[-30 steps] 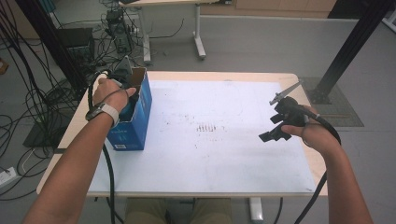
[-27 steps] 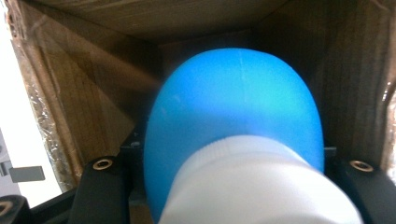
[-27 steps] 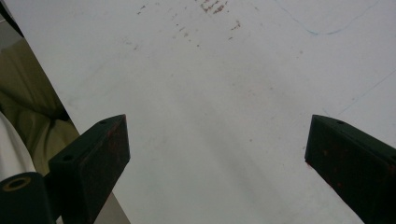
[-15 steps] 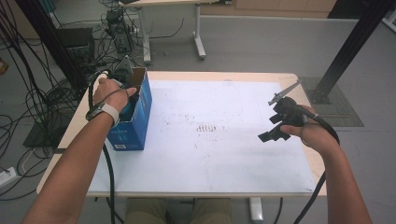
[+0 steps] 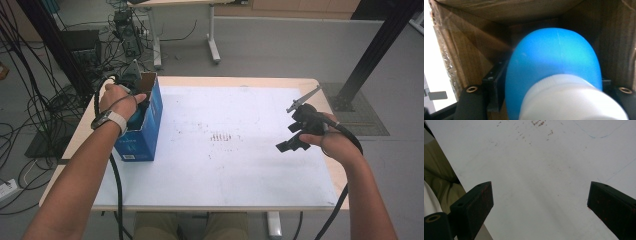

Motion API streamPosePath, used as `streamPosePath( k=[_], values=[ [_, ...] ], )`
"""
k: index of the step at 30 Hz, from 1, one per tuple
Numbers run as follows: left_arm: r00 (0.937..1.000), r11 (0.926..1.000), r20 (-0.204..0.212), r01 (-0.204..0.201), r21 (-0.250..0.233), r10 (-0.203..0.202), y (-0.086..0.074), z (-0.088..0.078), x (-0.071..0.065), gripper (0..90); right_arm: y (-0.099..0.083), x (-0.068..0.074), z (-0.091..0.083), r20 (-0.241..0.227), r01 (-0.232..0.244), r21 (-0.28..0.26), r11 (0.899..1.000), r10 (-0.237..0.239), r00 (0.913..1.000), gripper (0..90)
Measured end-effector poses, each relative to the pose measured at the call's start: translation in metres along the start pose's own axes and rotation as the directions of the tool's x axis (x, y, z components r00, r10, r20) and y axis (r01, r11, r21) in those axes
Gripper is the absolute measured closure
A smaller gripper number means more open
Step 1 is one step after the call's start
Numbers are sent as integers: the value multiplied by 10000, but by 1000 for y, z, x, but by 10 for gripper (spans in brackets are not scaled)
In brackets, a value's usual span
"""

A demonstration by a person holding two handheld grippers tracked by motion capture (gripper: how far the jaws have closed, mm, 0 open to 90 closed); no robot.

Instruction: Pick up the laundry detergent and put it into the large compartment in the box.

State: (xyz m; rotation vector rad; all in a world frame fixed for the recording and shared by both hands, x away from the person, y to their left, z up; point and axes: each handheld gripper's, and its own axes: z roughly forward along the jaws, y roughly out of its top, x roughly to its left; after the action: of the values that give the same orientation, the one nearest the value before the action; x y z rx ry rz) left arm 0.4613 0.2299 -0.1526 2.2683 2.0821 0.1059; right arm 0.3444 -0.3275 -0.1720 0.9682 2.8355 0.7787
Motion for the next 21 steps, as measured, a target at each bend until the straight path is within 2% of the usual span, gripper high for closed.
streamPosePath(
  k=[13, 21],
  values=[
    [10000, 9999, -44, -21, -112, 21, -3, -2, 0, 288, -1, 1, 0, 4, 6, -18, 10000, -6, 10000, 64],
    [10000, 9996, 22, -77, -256, 77, -7, -11, 2, 286, -1, 2, -1, 5, 26, -10, 10000, -26, 10000, 64]
  ],
)
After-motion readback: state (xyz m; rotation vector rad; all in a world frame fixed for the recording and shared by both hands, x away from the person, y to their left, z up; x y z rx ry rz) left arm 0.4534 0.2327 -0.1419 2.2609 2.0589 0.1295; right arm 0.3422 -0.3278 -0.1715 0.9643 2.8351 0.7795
